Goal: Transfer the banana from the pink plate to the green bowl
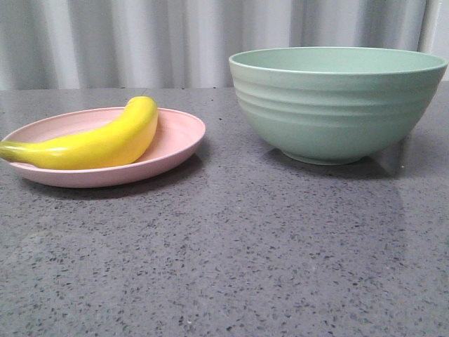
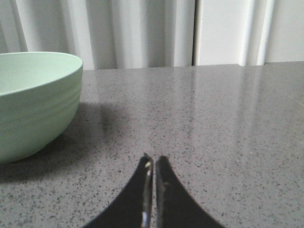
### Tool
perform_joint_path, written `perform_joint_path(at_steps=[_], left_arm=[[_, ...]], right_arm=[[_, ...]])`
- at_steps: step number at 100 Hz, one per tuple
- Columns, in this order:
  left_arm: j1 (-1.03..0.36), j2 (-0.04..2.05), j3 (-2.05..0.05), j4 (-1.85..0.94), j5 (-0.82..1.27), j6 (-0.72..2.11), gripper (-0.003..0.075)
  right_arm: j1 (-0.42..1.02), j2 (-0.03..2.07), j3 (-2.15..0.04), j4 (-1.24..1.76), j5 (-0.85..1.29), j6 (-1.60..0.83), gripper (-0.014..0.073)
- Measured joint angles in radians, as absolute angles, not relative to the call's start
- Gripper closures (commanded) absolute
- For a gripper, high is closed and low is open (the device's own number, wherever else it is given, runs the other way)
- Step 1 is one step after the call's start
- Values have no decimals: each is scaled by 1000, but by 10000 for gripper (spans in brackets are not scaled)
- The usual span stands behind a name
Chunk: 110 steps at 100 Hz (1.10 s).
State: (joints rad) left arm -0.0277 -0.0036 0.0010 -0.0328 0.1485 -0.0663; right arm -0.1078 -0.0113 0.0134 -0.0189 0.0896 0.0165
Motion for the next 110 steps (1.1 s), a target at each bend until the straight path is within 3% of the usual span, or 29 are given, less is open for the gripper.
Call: perform_joint_path(at_steps=[14, 33, 71, 78, 90, 95, 110], left_arm=[[-28, -4, -22, -42, 170, -66, 739], [-28, 9, -161, -42, 257, -66, 739], [-28, 284, -349, -22, 183, -66, 734], [-28, 316, -351, -22, 154, -66, 670], [-28, 359, -351, -22, 117, -66, 384], [-28, 373, -351, -22, 98, -66, 309], [-28, 423, -361, -22, 45, -66, 280]], right_arm=[[-108, -11, 5, -15, 85, 17, 668], [-108, 13, -128, -11, 248, 17, 666], [-108, 263, -341, 25, 369, 17, 666], [-108, 279, -344, 29, 378, 17, 666], [-108, 283, -344, 30, 392, 17, 666], [-108, 283, -344, 30, 392, 17, 666], [-108, 283, -344, 32, 393, 17, 666]])
